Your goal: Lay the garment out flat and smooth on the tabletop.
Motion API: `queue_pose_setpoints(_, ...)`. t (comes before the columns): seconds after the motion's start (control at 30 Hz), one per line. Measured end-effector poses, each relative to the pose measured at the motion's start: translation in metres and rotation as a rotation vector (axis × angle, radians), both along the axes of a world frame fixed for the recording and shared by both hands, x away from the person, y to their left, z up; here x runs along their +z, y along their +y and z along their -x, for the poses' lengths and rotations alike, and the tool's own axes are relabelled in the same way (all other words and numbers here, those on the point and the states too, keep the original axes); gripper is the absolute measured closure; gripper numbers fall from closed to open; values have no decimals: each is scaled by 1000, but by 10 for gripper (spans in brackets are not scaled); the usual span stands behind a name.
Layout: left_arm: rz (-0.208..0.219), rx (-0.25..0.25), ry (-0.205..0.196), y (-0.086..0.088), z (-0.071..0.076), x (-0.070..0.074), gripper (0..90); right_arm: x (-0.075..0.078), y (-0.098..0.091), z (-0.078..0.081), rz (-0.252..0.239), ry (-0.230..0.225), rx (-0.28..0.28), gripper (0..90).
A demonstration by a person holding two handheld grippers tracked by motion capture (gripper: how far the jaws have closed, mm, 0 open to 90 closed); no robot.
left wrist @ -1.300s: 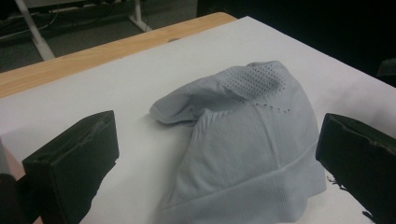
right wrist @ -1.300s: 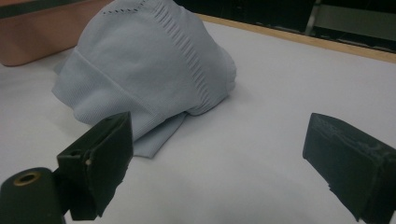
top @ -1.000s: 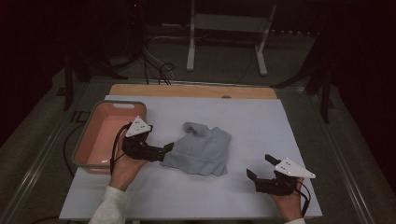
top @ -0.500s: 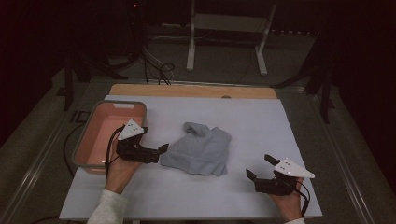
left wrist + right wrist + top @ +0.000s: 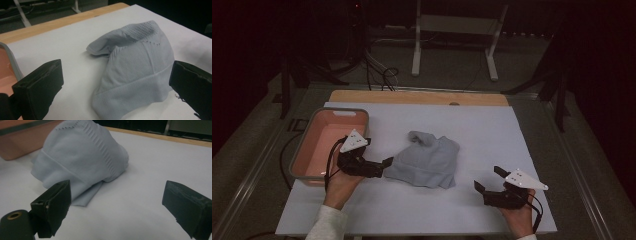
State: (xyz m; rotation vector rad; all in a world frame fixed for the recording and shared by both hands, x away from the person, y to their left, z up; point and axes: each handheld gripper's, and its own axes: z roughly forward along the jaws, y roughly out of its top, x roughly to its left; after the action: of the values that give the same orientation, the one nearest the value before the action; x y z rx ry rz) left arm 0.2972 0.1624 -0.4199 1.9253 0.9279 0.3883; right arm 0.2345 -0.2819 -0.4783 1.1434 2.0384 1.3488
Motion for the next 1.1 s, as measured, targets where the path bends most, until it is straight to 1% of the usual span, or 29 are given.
queue_pose_setpoints(0.1,0,13,9,2,-1,0,4,3,5,1,-17,1,1,89)
queue_pose_setpoints(0.2,6,24,9,5,0,1,4,7,13,-2,-5,-4,13,90)
queue_pose_setpoints(0.3,15,19,3,5,1,1,4,12,24,-7,7,-7,25,89)
queue_pose_setpoints(0.33,19,19,3,5,2,1,4,15,31,-11,10,-10,33,89)
queue_pose_setpoints(0.37,21,16,2,5,2,1,4,15,31,-11,10,-10,33,89)
queue_pose_setpoints(0.53,20,20,-6,5,3,2,4,22,52,-23,18,-11,60,89)
queue_pose_setpoints(0.6,23,24,-10,6,4,3,4,26,65,-29,23,-14,80,90)
queue_pose_setpoints(0.63,23,24,-10,6,4,3,4,26,65,-29,23,-14,80,90)
queue_pose_setpoints(0.67,24,24,-10,6,4,4,4,28,70,-31,27,-15,87,90)
queue_pose_setpoints(0.7,29,24,-11,6,4,4,4,32,79,-35,36,-19,100,90)
queue_pose_setpoints(0.73,30,26,-13,6,5,4,4,32,79,-35,36,-19,100,90)
queue_pose_setpoints(0.8,29,28,-17,8,5,5,4,35,87,-41,36,-26,109,90)
queue_pose_setpoints(0.9,25,35,-19,10,5,5,4,37,97,-50,39,-21,118,90)
queue_pose_setpoints(0.93,30,37,-19,10,5,5,4,37,104,-56,40,-16,125,90)
queue_pose_setpoints(1.0,32,37,-21,11,6,5,4,37,104,-56,40,-16,125,90)
queue_pose_setpoints(1.03,40,39,-24,13,6,6,4,39,115,-63,45,-15,135,90)
queue_pose_setpoints(1.1,40,43,-23,13,6,5,4,41,121,-67,51,-15,142,90)
